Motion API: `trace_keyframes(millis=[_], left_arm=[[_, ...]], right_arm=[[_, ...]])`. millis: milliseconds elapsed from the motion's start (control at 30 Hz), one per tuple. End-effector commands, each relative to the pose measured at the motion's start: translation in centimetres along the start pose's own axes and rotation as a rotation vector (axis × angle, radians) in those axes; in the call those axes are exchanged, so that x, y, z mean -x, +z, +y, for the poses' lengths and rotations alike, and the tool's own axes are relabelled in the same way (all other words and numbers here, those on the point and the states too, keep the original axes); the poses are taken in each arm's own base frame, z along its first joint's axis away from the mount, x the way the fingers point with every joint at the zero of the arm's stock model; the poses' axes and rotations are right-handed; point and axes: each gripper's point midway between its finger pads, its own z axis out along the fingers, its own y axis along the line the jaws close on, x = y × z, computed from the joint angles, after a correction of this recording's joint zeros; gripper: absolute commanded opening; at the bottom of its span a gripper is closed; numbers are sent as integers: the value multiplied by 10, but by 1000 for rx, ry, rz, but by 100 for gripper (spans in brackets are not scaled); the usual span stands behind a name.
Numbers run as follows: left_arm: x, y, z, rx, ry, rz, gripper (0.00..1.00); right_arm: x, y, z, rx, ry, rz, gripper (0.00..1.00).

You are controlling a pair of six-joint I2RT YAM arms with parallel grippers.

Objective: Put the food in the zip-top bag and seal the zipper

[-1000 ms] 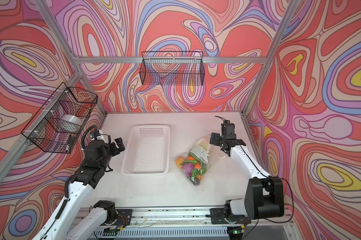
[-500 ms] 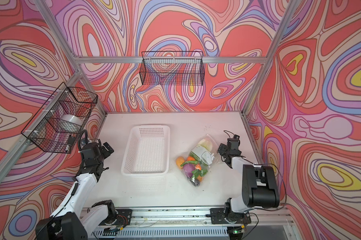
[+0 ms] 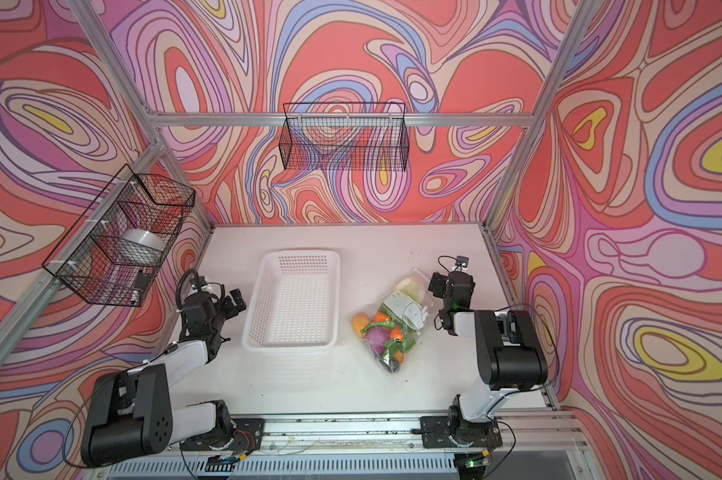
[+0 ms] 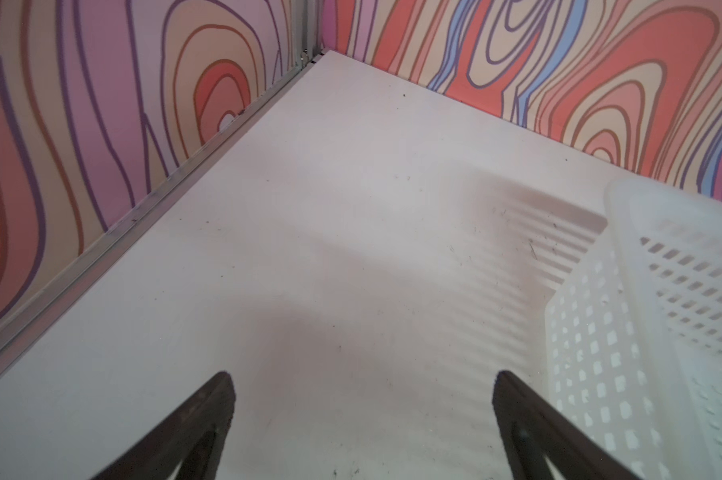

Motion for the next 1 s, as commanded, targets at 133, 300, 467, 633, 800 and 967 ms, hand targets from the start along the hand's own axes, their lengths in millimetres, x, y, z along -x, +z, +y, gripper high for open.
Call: trace_keyframes(millis=[133,300,467,633,800,967], left_arm=[[3,8,-36,-68,180,-119,100],[-5,6,-30,-49,167,-182,100],[-7,9,-32,-38,183,-165,100],[-7,14,-37,-39,205,-141,100],[-7,18,-39,-27,221,-130,100],[-7,18,-39,-24,221,-128,100]], right_arm=[[-2,-13,6,0,-54,-110,98],[-2,-14,0,-28,-40,-140,98],[-2,-15,0,-28,-43,-143,98],[-2,-14,0,-29,-41,-142,98],[-2,-14,0,-29,-40,-138,98],[-2,-15,0,-29,-41,-142,98]])
